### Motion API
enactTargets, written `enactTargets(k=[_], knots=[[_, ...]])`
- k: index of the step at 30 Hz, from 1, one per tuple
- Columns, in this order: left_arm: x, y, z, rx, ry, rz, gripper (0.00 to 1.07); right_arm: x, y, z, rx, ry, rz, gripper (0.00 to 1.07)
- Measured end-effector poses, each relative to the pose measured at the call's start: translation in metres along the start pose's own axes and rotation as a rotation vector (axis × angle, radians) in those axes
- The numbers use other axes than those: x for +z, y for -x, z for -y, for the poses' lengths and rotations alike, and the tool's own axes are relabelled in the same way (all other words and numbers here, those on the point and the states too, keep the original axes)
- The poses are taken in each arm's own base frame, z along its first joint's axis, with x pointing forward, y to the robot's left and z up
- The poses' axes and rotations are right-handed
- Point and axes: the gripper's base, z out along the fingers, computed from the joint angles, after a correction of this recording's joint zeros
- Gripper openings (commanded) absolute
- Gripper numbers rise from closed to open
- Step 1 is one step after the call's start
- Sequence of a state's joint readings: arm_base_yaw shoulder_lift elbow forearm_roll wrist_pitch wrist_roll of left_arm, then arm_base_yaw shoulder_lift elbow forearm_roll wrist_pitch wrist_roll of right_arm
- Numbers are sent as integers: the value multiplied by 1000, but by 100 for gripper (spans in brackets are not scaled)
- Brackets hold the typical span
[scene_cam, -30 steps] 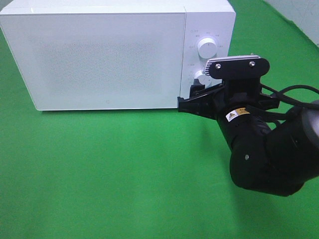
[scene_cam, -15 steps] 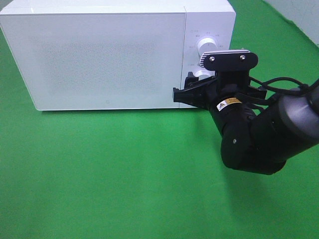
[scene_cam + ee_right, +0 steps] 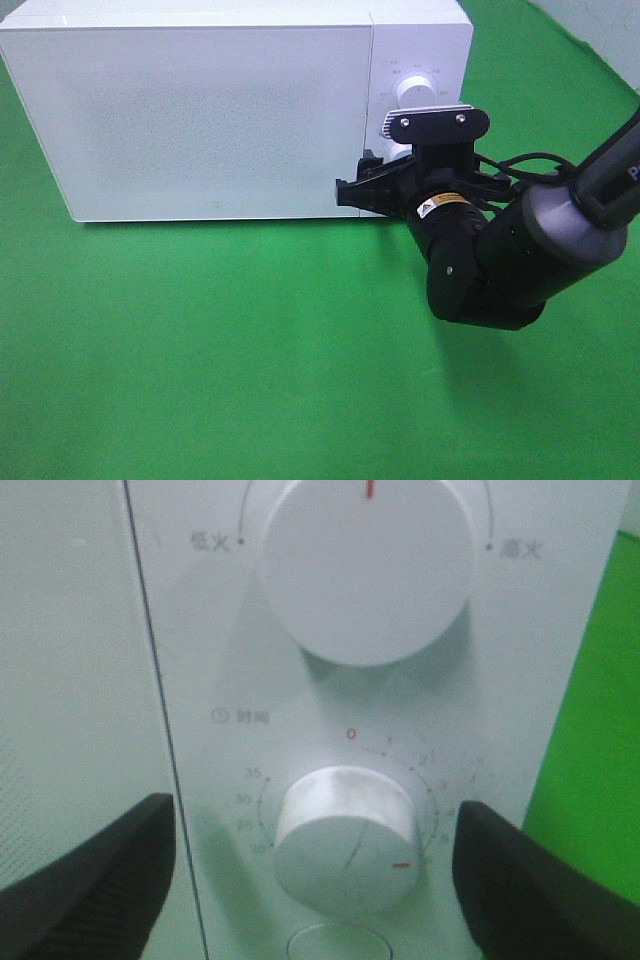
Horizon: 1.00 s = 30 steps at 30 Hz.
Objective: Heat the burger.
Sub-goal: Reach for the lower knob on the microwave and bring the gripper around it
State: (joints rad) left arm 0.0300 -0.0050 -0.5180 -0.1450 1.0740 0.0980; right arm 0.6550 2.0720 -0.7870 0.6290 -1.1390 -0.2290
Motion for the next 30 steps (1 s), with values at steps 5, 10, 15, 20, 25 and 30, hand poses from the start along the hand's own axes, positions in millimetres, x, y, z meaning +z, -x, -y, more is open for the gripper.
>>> enactTargets(k=[5,10,15,20,25,30], knots=[[0,0,0,0,0,0,98,2,1,4,7,-7,5,74],[0,0,0,0,0,0,98,3,1,5,15,-9,5,74],[0,0,0,0,0,0,98,3,1,5,14,-8,4,68],[0,0,0,0,0,0,98,3,1,5,14,-7,4,42],[0,0,0,0,0,0,98,3,1,5,16,-8,4,9],[0,0,0,0,0,0,98,3,1,5,16,-8,4,0]])
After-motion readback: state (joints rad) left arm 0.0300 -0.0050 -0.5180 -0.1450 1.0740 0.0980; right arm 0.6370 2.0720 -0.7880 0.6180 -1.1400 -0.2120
